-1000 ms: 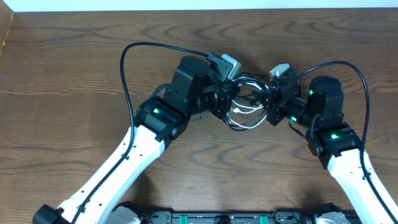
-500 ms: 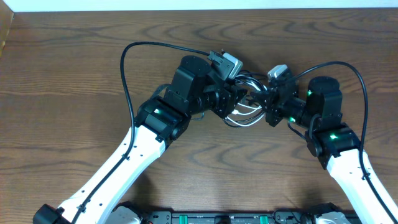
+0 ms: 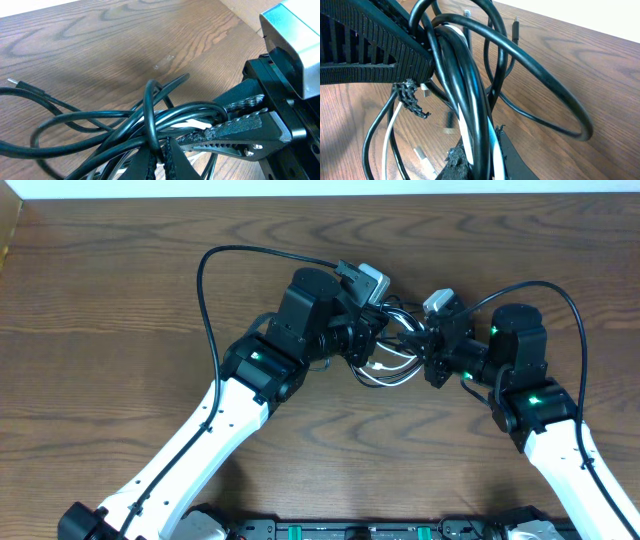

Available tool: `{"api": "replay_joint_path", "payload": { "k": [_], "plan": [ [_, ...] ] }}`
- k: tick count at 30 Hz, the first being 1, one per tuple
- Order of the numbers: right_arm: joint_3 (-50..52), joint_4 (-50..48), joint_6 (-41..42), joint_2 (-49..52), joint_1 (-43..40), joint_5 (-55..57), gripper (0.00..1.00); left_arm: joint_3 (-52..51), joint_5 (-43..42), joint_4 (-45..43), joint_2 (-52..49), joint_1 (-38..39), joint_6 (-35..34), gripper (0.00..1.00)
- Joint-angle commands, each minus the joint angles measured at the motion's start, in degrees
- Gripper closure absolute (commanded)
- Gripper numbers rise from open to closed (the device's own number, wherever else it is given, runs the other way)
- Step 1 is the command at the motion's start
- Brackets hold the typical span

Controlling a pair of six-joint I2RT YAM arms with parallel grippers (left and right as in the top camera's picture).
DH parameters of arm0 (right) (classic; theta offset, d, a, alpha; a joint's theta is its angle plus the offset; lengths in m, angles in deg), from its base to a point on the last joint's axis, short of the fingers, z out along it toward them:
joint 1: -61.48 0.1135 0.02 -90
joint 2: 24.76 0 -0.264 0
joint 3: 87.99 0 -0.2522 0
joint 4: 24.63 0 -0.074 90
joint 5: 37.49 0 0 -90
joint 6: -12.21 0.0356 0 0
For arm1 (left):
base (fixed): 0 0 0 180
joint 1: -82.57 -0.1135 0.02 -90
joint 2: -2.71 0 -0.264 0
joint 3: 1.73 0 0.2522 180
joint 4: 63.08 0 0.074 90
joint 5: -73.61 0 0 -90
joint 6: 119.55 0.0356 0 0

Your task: Untangle cables

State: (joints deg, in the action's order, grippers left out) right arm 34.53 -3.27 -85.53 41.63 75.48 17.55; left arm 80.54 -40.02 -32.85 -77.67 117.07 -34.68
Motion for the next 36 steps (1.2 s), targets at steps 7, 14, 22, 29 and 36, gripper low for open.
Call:
{"api": "replay_joint_path", "payload": {
  "k": [7, 14, 22, 29, 36],
  "plan": [
    [-0.7, 3.7, -1.4, 0.0, 1.0, 12.7, 0.99, 1.2, -3.4, 0.7, 0.4, -0.1, 1.0, 0.93],
    [-0.7, 3.4, -0.7, 0.0, 1.0, 20.8, 0.99, 1.2, -18.2, 9.7, 2.3, -0.1, 8.6, 0.93],
    [-0.7, 3.0, -5.5, 0.0, 1.0, 27.4, 0.99, 1.2, -29.0, 17.6, 7.5, -0.2, 10.1, 0.93],
    [-0.7, 2.9, -4.9, 0.0, 1.0, 20.1, 0.99, 1.2, -10.9, 17.7, 11.2, -0.7, 10.5, 0.92],
    [-0.7, 2.0, -4.5, 0.0, 1.0, 9.4, 0.99, 1.1, -3.5, 17.1, 7.6, -0.7, 10.4, 0.47]
  ]
}}
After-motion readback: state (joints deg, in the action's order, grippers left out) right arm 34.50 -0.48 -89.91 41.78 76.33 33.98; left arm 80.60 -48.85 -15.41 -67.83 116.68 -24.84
